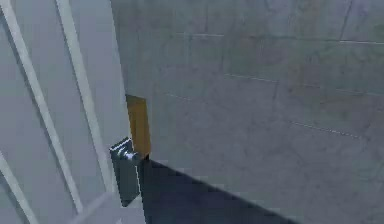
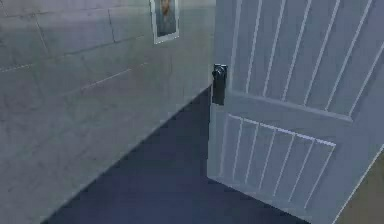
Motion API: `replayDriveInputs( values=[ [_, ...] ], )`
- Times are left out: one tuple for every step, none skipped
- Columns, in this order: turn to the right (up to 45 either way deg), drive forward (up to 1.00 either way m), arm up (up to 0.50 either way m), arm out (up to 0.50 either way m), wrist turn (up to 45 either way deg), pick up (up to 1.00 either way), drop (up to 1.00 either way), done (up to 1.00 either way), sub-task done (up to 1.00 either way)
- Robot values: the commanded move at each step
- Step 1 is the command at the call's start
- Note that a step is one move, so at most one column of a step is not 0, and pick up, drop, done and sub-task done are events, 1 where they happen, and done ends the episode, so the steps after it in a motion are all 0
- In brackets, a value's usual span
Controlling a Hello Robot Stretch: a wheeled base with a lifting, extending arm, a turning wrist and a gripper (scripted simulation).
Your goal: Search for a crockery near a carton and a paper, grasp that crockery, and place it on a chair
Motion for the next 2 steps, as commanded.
replayDriveInputs(
  values=[
    [45.0,0.0,0.0,0.0,0.0,0.0,0.0,0.0,0.0],
    [45.0,0.0,0.0,0.0,0.0,0.0,0.0,0.0,0.0]
  ],
)
